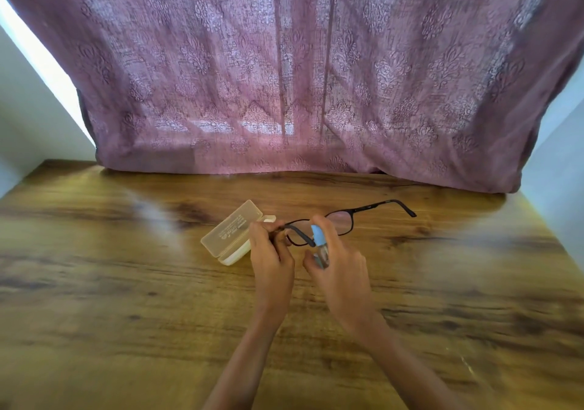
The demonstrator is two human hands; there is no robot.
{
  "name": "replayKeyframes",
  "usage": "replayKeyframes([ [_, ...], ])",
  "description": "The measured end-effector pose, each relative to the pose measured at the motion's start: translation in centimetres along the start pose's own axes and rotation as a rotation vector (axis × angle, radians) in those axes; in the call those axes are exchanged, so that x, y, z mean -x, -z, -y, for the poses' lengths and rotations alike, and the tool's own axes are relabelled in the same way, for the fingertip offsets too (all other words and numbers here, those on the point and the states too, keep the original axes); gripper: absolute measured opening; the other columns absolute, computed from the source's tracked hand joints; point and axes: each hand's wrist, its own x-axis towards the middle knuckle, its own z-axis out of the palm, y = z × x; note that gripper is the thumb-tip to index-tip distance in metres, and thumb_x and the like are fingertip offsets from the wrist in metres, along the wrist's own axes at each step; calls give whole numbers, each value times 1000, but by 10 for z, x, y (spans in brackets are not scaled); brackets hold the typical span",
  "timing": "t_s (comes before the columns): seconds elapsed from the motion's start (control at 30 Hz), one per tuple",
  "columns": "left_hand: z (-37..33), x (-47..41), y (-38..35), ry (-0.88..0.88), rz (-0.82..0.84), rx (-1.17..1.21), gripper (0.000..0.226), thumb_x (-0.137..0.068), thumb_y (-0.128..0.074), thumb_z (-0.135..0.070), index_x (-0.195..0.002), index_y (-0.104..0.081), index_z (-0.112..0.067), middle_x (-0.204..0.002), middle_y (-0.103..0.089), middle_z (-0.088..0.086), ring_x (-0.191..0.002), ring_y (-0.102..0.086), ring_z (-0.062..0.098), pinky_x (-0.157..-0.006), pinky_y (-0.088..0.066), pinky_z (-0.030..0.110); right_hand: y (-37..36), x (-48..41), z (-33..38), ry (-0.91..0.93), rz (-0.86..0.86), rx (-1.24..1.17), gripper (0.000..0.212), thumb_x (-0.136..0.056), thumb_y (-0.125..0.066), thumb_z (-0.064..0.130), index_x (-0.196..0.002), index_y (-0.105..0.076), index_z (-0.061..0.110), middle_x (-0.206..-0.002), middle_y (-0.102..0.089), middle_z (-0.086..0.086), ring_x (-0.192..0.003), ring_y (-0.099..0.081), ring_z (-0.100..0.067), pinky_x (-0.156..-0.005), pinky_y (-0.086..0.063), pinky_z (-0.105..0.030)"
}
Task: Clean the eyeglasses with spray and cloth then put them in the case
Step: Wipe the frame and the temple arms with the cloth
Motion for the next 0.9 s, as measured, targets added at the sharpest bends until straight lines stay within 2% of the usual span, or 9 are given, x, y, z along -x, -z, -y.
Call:
replayKeyframes([
  [0.13, 3, 0, 0, 10, 3, -23, 17, -90, -39, -9, -92, -45, -25, -93, -53, -5, -87, -52, 2, -73, -39, 7, 6, -5, 1, -15, 14, 37, 53, -84, -69, 18, -131, -45, 28, -71, -51, 3, -56, -52, -15, -52, -50, -32],
  [0.23, 1, 0, 0, 4, 3, -15, 30, -89, -38, -6, -93, -45, -35, -91, -54, -2, -86, -53, 5, -72, -40, 8, 7, -7, 2, 7, 54, 21, 62, -84, -71, 26, -135, -38, 31, -88, -56, 3, -66, -59, -16, -59, -52, -32],
  [0.33, 0, 0, 0, 9, 9, -16, 35, -89, -38, -7, -93, -43, -42, -90, -54, 1, -84, -53, 9, -72, -41, 10, 4, -3, 2, 17, 44, 18, 56, -82, -74, 18, -127, -44, 28, -70, -55, 3, -56, -54, -13, -50, -48, -27],
  [0.43, 0, 0, 1, -6, 2, -41, 33, -90, -38, -10, -92, -42, -43, -90, -53, -1, -83, -52, 11, -71, -40, 10, 2, 1, 0, -24, 1, -9, 53, -79, -74, 11, -124, -50, 25, -58, -50, 4, -47, -47, -11, -44, -36, -18],
  [0.53, 0, 0, 1, -14, -10, -54, 31, -91, -39, -11, -91, -42, -43, -90, -52, -4, -82, -51, 11, -70, -40, 13, 6, -3, -6, -46, -53, -37, 54, -79, -75, 18, -122, -45, 31, -54, -36, 11, -44, -37, -5, -44, -31, -15],
  [0.63, 1, -1, 1, 4, -7, -51, 22, -92, -39, -11, -89, -43, -32, -91, -52, 3, -81, -51, 19, -67, -44, 27, 14, -8, -17, -72, -92, 5, 57, -80, -74, 30, -127, -43, 33, -55, -31, 16, -46, -38, 0, -46, -25, -11],
  [0.7, 1, -2, 2, 3, -8, -69, 30, -93, -40, -4, -90, -43, -34, -91, -51, 5, -79, -50, 23, -64, -44, 33, 17, -7, -24, -79, -78, 24, 63, -80, -73, 38, -133, -39, 37, -61, -35, 18, -52, -42, 2, -48, -26, -11],
  [0.77, -1, -2, 2, -6, -11, -85, 46, -93, -40, 3, -90, -41, -43, -89, -49, 4, -78, -49, 23, -63, -43, 32, 19, -5, -30, -69, -66, 15, 67, -81, -71, 41, -137, -35, 39, -66, -37, 18, -55, -43, 2, -52, -29, -10],
  [0.9, -5, -1, 4, -16, -12, -85, 60, -92, -40, 6, -91, -39, -54, -92, -52, 6, -83, -51, 18, -68, -43, 23, 23, -5, -40, -51, -35, 24, 65, -79, -78, 30, -133, -42, 30, -61, -35, 16, -50, -39, 0, -48, -29, -10],
])
